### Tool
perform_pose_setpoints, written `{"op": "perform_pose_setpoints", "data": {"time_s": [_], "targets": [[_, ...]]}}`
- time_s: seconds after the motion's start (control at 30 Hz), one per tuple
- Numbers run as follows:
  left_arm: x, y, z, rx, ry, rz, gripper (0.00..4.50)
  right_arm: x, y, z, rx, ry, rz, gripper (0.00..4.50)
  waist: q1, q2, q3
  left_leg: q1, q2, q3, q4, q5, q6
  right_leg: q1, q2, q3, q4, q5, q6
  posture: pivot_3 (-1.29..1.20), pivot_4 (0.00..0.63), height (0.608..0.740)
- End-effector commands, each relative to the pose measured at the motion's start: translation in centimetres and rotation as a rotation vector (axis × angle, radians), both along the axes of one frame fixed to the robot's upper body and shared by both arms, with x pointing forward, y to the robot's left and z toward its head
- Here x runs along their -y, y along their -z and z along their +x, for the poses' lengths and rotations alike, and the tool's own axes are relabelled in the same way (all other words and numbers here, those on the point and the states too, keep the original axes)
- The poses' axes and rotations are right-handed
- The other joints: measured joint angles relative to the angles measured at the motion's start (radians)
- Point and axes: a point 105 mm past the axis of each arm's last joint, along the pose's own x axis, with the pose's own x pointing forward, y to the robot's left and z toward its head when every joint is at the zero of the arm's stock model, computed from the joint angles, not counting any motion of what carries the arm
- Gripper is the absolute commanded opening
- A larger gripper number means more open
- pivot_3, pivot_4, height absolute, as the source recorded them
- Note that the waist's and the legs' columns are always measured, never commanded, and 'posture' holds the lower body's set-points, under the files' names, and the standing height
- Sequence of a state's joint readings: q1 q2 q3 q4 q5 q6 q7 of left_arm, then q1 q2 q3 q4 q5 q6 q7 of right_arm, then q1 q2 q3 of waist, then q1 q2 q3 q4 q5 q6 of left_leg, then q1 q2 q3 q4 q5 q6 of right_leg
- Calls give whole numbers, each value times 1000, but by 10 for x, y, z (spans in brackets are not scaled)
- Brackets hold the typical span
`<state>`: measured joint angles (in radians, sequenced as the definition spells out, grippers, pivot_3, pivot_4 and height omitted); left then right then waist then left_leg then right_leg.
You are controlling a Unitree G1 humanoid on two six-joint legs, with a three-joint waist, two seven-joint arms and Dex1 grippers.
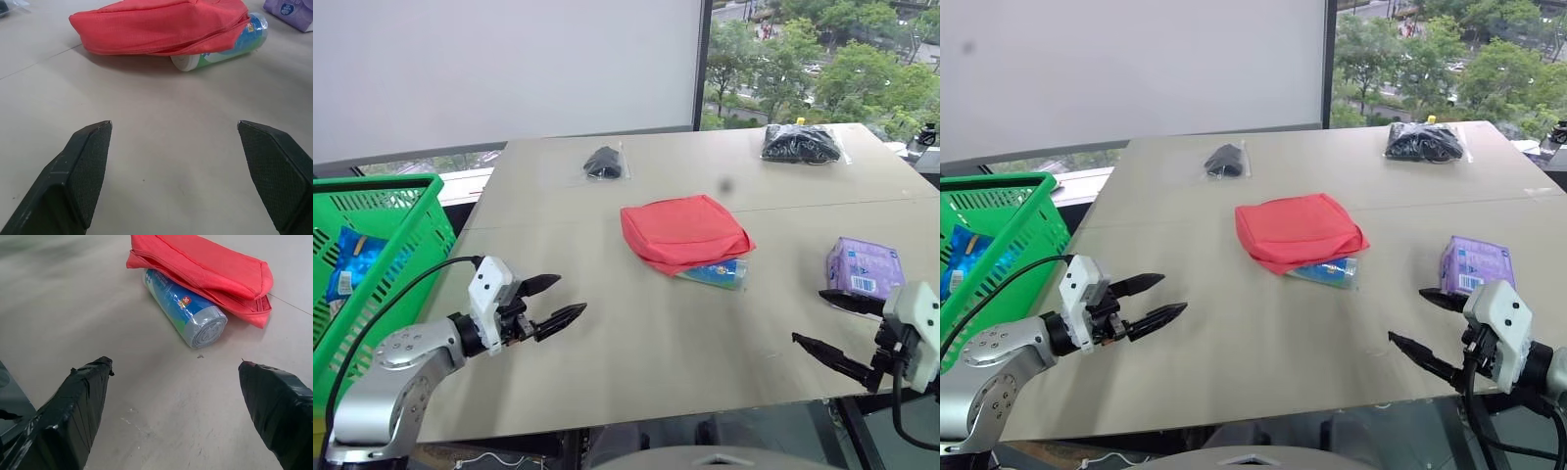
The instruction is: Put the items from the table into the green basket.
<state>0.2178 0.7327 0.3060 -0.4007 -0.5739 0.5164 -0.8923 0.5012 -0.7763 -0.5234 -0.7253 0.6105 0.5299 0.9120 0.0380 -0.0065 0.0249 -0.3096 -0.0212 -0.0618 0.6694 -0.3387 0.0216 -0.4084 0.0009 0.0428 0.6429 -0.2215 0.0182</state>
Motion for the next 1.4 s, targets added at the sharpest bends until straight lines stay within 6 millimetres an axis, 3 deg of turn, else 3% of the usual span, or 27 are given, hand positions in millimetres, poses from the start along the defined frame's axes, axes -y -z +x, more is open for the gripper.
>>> {"op": "perform_pose_setpoints", "data": {"time_s": [0.03, 0.27, 0.47, 0.63, 0.8, 0.93, 1.17, 1.27, 1.4], "targets": [[4, -16, 7, 63, 15, -2, 4224, -7, -11, 6, 73, -22, -9, 4475, 0, 0, 0, 0, 0, 0, 0, 0, 0, 0, 0, 0, 0, 0, 0, 58, 0, 740], [40, -34, 19, 160, 157, 70, 4224, -21, -32, 20, 183, -50, -17, 4475, -1, -1, 2, 0, -1, 0, 0, 0, 0, 0, 3, 0, 0, 0, 0, 33, 0, 740], [68, -35, 41, 234, 278, 281, 4224, -23, -27, 18, 161, -72, -47, 4475, 1, -1, 2, -1, -2, -2, 0, 0, 0, -3, 1, 0, -1, 2, -3, 13, 0, 740], [86, -39, 62, 332, 353, 350, 4224, -22, -16, 11, 154, -78, -77, 4475, -8, -1, 3, -2, -2, 1, 0, 0, 0, -2, 3, 1, -1, 1, 0, -30, 0, 740], [93, -40, 68, 349, 382, 333, 4224, -15, -13, 6, 167, -41, -77, 4475, -38, -2, 4, -2, -1, 2, 0, 0, 1, -2, 5, 3, -1, 0, 0, -56, 0, 740], [104, -32, 87, 422, 417, 450, 4224, -16, -10, 3, 165, -40, -70, 4475, -44, -2, 4, -1, -2, 2, 0, 0, 1, -1, 6, 2, -1, 1, 0, -61, 0, 740], [108, 14, 106, 386, 560, 686, 4224, -18, -12, 3, 173, -46, -73, 4475, -55, -2, 4, 0, -4, 3, 1, 0, 1, 0, 7, 3, 0, 1, 0, -87, 0, 740], [108, 17, 111, 383, 569, 689, 3441, -18, -13, 3, 177, -40, -77, 4500, -55, -2, 4, -1, -2, 3, 1, -1, 1, 0, 9, 3, 0, 1, 0, -92, 0, 740], [103, 10, 119, 417, 536, 681, 1373, -18, -14, 3, 181, -33, -83, 4500, -55, -1, 3, 0, -2, 3, 1, -1, 2, 0, 8, 4, 0, 1, 0, -95, 0, 740]]}}
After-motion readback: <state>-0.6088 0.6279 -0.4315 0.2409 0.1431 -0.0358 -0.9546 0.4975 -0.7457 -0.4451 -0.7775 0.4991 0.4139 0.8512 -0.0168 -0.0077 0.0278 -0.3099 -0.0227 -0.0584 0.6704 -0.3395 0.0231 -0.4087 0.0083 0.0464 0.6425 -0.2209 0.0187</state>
